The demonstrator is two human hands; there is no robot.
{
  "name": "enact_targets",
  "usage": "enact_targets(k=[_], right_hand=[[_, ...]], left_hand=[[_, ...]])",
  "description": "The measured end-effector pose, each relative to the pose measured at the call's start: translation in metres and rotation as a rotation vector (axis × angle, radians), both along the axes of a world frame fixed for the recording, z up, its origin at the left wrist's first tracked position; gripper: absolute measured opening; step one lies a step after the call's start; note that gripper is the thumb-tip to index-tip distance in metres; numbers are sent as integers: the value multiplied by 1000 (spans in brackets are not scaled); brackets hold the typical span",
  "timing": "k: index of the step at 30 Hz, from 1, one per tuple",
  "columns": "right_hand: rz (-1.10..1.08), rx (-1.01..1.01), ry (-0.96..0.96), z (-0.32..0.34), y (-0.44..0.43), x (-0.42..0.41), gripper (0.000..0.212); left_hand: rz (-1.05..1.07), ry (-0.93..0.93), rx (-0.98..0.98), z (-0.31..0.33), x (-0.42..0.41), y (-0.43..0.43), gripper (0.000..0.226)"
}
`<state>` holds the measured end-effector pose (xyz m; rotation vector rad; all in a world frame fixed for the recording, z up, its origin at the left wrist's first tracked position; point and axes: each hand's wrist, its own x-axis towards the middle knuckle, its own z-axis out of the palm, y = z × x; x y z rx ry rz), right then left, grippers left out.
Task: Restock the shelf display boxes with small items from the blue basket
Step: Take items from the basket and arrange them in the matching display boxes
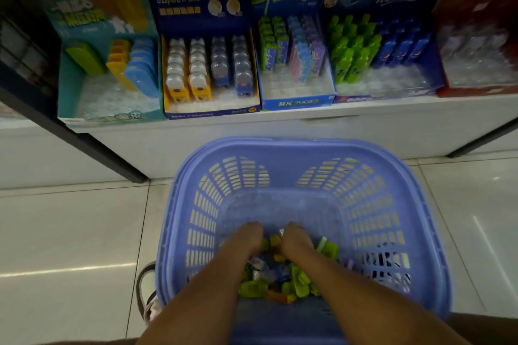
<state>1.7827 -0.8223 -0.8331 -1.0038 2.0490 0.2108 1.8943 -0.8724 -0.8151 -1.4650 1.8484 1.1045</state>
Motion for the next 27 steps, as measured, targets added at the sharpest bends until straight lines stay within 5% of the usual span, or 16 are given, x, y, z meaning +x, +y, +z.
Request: enact_targets(k=[11, 14, 18, 23, 27], right_hand=[[133, 29, -71, 5, -11, -1, 47], [-136, -120, -360, 30, -24, -15, 24], [-395, -420, -696, 93, -30, -31, 18], [-489, -551, -1156, 161, -23, -40, 16], [-599, -668, -1322, 198, -27, -34, 22]], left_hand=[[317, 60, 39, 16, 6, -24, 45], [535, 266, 167, 41, 3, -31, 29], [831, 733, 545, 89, -5, -30, 17], [872, 999, 377, 144, 0, -30, 11], [982, 1162, 234, 179, 19, -28, 12]])
